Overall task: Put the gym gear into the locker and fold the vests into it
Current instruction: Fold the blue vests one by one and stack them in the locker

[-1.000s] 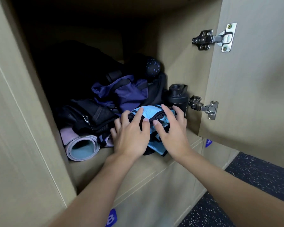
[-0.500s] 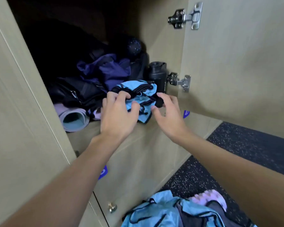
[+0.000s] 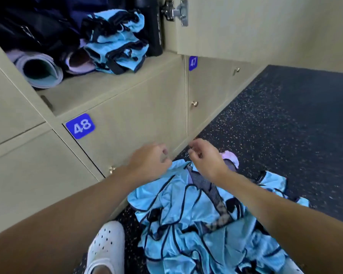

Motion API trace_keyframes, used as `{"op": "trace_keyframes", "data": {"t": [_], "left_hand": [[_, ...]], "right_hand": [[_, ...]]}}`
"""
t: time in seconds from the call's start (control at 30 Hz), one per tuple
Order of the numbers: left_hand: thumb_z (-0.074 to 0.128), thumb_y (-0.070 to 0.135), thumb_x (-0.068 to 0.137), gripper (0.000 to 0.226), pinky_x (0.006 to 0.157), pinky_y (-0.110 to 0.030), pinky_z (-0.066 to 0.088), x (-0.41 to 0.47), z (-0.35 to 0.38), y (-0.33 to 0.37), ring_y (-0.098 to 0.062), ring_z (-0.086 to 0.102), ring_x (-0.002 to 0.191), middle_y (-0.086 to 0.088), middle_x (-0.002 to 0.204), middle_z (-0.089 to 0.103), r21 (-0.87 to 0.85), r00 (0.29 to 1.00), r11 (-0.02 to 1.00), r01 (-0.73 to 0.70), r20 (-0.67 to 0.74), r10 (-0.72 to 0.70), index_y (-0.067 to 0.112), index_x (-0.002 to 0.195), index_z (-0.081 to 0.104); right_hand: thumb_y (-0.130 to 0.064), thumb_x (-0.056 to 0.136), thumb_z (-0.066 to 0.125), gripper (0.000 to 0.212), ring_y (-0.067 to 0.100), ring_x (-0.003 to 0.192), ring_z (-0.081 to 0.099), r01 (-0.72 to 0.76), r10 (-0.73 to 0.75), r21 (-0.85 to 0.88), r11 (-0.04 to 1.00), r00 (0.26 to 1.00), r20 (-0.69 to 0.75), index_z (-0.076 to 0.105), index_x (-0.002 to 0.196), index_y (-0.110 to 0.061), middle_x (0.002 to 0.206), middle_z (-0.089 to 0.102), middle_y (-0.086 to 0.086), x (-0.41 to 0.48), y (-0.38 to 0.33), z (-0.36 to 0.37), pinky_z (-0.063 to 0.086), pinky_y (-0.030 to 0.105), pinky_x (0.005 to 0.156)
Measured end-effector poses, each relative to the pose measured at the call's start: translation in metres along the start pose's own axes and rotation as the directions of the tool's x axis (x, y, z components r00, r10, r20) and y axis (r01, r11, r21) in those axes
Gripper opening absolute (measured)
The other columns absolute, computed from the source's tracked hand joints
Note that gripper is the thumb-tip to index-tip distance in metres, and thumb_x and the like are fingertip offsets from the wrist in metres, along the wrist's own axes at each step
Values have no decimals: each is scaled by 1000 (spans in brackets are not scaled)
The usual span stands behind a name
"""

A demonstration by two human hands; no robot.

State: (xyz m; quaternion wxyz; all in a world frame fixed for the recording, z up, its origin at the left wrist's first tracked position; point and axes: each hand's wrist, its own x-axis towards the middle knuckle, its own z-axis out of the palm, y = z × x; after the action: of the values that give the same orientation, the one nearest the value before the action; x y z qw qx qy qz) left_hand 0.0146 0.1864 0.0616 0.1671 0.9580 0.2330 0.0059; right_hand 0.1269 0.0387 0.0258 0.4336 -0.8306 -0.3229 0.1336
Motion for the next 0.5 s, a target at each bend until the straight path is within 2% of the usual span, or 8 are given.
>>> {"op": "trace_keyframes", "data": {"t": [0.07,0.17,0.23,0.33,0.43,0.5], "left_hand": [[55,29,92,17,78,-34,46,-7,36,-13,-25,59,94,1,102,61,-27,996,997,66,57,-64,20,105,61],[56,32,94,23,80,-34,47,-11,84,-25,-25,60,92,-1,108,63,-49,990,995,90,117,-84,20,112,61],[57,32,95,24,77,-35,48,-3,106,-21,-25,60,85,-4,105,63,-108,987,989,98,138,-82,17,113,60],[60,29,94,25,88,-40,50,27,135,-9,-31,61,100,-9,109,64,-177,991,981,83,114,-64,13,113,63],[61,32,91,23,90,-43,48,61,154,6,-30,59,103,-5,108,63,-137,996,991,14,86,-2,20,110,63],[63,30,89,30,96,-45,45,85,165,12,-27,56,109,-4,116,59,-121,996,992,-39,71,48,24,119,61]], "right_hand": [[-14,98,52,22,26,102,57,-35,38,-53,998,997,72,61,117,-8,111,62,12,-15,32,14,44,39,92],[-19,99,51,23,28,101,58,-113,129,-106,988,978,162,60,118,-11,115,60,13,-28,76,27,47,41,91],[-22,100,52,28,24,106,58,-135,158,-164,977,977,142,59,124,-10,116,59,9,-29,102,27,48,41,94],[-22,99,52,29,24,114,55,-160,181,-232,959,981,73,59,126,-12,121,58,7,-19,134,23,45,41,97],[-25,99,53,36,25,126,45,-171,198,-356,919,979,41,53,133,-15,132,53,6,-4,161,16,38,41,103],[-27,97,57,46,25,133,38,-196,217,-374,906,976,15,47,141,-17,141,47,4,7,177,12,34,44,109]]}}
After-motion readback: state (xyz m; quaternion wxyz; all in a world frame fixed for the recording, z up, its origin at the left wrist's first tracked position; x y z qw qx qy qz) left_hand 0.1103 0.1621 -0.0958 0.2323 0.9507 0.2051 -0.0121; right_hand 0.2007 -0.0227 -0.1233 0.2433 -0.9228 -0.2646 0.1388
